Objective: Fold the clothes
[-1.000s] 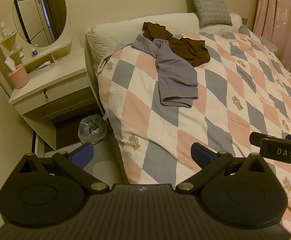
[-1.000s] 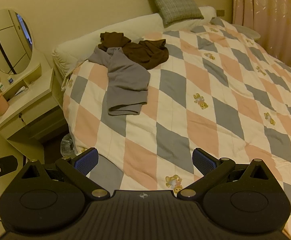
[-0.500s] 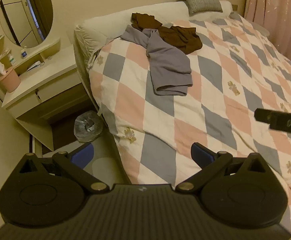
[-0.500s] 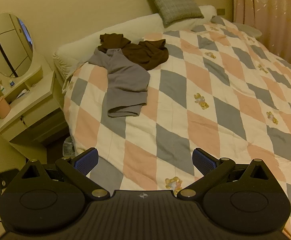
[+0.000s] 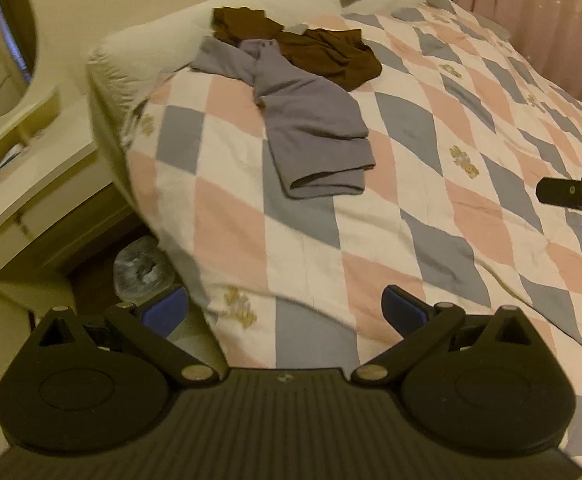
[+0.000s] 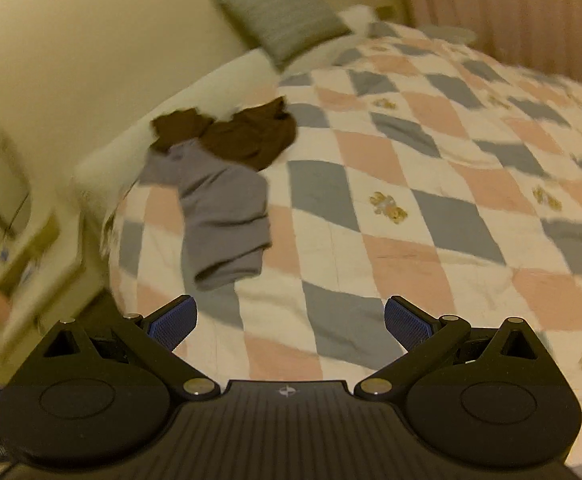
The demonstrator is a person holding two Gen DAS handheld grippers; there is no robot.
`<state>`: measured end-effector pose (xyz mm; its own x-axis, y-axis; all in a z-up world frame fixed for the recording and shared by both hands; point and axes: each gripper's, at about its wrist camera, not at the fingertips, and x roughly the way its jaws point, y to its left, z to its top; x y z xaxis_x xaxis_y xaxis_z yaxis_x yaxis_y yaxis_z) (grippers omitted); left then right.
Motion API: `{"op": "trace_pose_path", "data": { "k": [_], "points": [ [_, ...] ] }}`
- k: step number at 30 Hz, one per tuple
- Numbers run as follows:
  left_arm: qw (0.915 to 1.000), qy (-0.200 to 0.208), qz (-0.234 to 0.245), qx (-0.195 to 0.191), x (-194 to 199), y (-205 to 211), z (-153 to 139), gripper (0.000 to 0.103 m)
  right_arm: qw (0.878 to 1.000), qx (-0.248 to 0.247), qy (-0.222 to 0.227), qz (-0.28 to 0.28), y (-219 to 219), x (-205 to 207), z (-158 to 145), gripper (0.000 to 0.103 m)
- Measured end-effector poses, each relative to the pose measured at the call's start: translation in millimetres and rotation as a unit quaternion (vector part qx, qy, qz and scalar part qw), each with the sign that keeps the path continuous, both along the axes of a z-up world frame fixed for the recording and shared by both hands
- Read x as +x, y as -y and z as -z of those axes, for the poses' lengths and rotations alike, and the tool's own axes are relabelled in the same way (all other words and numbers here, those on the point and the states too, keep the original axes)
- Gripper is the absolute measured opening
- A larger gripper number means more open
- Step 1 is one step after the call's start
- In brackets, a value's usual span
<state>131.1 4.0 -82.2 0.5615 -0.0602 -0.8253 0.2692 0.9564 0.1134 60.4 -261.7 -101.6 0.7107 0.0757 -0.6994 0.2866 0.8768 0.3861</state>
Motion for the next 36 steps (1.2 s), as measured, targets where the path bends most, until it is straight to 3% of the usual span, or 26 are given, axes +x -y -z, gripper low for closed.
{"op": "trace_pose_path", "data": {
  "k": [4, 7, 10, 12, 14, 16, 18, 19, 20, 22, 25, 32, 36],
  "points": [
    [0.9993, 0.008, 0.036, 0.005, 41, -2, 14, 0.101, 0.999, 0.023, -0.022, 0.004, 4, 34, 13, 0.103],
    [0.997, 0.017, 0.071, 0.026, 69, 0, 28, 0.088, 0.999, 0.017, -0.039, 0.001, -1, 57, 25, 0.103],
    [0.9903, 0.03, 0.121, 0.062, 92, 10, 45, 0.073, 0.997, 0.061, -0.043, 0.011, -1, 82, 42, 0.101],
    [0.9839, 0.036, 0.155, 0.081, 106, 19, 57, 0.07, 0.992, 0.118, -0.045, 0.018, 3, 98, 58, 0.092],
    [0.9789, 0.038, 0.184, 0.081, 123, 28, 67, 0.07, 0.982, 0.18, -0.045, 0.029, 8, 114, 74, 0.073],
    [0.9729, 0.037, 0.213, 0.083, 138, 40, 78, 0.068, 0.975, 0.213, -0.049, 0.051, 13, 126, 88, 0.073],
    [0.9663, 0.038, 0.238, 0.091, 153, 54, 92, 0.059, 0.968, 0.233, -0.051, 0.073, 18, 138, 100, 0.071],
    [0.9627, 0.037, 0.251, 0.094, 161, 61, 99, 0.049, 0.967, 0.237, -0.05, 0.077, 20, 143, 105, 0.068],
    [0.9593, 0.037, 0.262, 0.098, 168, 69, 107, 0.039, 0.965, 0.243, -0.05, 0.082, 21, 148, 109, 0.063],
    [0.952, 0.038, 0.284, 0.108, 184, 86, 123, 0.033, 0.958, 0.265, -0.048, 0.094, 26, 159, 123, 0.051],
    [0.9426, 0.042, 0.311, 0.114, 205, 109, 146, 0.033, 0.945, 0.302, -0.044, 0.119, 35, 171, 144, 0.038],
    [0.9159, 0.043, 0.375, 0.138, 230, 148, 191, 0.034, 0.913, 0.355, -0.047, 0.196, 51, 184, 184, 0.038],
    [0.9037, 0.045, 0.4, 0.147, 236, 162, 210, 0.035, 0.906, 0.361, -0.052, 0.216, 56, 190, 197, 0.039]
  ]
}}
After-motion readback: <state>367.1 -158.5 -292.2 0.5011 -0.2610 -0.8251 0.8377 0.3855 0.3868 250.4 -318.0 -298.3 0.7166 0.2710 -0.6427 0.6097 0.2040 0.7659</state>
